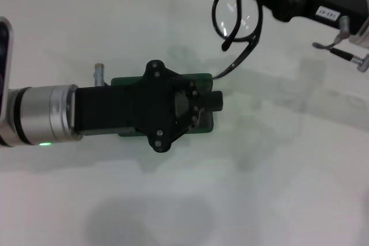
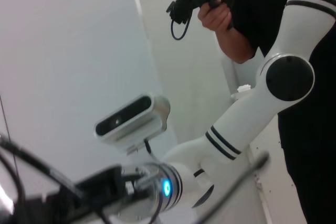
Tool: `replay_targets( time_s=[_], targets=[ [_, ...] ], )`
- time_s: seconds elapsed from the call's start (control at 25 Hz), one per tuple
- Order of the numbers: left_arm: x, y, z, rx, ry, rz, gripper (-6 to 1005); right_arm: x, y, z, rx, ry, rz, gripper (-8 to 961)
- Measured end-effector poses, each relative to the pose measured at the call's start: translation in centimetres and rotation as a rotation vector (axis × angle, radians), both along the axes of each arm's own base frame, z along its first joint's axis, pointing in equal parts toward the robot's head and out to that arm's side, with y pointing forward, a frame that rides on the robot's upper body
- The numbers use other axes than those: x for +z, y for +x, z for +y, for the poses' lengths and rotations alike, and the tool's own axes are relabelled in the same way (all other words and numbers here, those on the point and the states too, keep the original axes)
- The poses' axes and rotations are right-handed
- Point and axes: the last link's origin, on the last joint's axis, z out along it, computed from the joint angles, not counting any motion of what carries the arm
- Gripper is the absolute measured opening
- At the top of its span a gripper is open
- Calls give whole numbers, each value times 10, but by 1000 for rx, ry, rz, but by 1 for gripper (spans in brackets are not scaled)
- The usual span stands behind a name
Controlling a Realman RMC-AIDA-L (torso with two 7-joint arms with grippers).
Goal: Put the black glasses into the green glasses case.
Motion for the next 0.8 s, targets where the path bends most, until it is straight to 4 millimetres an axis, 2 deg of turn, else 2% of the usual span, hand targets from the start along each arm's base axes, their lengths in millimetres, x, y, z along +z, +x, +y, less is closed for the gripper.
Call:
replay_targets(
  time_s=[0.36,0.8],
  targets=[
    [3,3,0,-12,-10,-13,-2,-18,3,0,10,1,-107,97],
    [6,6,3,-8,7,-34,-2,-25,9,-8,49,-6,-156,97]
  ],
)
